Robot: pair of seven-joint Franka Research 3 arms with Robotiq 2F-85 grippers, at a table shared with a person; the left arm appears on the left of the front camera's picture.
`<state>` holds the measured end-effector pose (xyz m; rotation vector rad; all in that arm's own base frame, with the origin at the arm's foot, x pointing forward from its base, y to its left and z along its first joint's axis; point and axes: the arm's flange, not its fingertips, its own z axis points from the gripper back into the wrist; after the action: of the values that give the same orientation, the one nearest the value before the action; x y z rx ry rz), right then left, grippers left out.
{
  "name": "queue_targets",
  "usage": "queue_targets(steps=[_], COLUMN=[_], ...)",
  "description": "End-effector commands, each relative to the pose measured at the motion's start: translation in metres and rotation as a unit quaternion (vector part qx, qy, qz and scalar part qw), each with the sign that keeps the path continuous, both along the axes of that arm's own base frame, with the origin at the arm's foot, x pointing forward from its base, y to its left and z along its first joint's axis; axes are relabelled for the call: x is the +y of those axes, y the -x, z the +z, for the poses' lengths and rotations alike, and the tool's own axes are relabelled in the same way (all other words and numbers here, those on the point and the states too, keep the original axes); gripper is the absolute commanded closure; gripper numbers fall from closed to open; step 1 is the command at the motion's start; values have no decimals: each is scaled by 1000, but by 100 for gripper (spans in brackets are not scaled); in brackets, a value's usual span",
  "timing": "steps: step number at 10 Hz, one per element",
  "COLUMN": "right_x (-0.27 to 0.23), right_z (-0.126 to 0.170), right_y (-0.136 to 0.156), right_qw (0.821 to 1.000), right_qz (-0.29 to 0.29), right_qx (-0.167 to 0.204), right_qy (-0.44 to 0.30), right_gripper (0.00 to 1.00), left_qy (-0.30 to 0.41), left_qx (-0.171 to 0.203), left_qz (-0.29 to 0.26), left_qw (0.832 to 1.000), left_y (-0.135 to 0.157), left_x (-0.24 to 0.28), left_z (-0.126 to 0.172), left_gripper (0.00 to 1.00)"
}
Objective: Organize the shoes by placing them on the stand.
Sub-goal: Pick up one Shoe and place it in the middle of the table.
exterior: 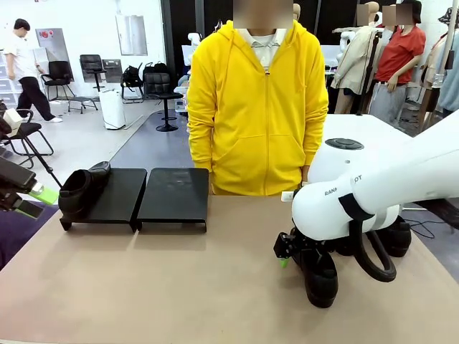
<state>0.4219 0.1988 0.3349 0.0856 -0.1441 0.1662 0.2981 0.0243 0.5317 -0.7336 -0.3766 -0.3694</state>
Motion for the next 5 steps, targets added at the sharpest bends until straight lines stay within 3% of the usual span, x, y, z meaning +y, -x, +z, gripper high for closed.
queue_targets(steps=[1, 5], right_x=[7, 9], right_z=[1, 2], right_y=[-7, -8], right_qw=[1000, 999], right_qz=[-4, 4], right_qx=[-20, -24], right_qy=[17, 28], right_gripper=[100, 100], left_qy=[-4, -4], left_qx=[-3, -3], left_qz=[-8, -8], left_qw=[1000, 1000], left_y=[1, 1], left_x=[3, 3], left_z=[1, 1], left_gripper=[0, 0])
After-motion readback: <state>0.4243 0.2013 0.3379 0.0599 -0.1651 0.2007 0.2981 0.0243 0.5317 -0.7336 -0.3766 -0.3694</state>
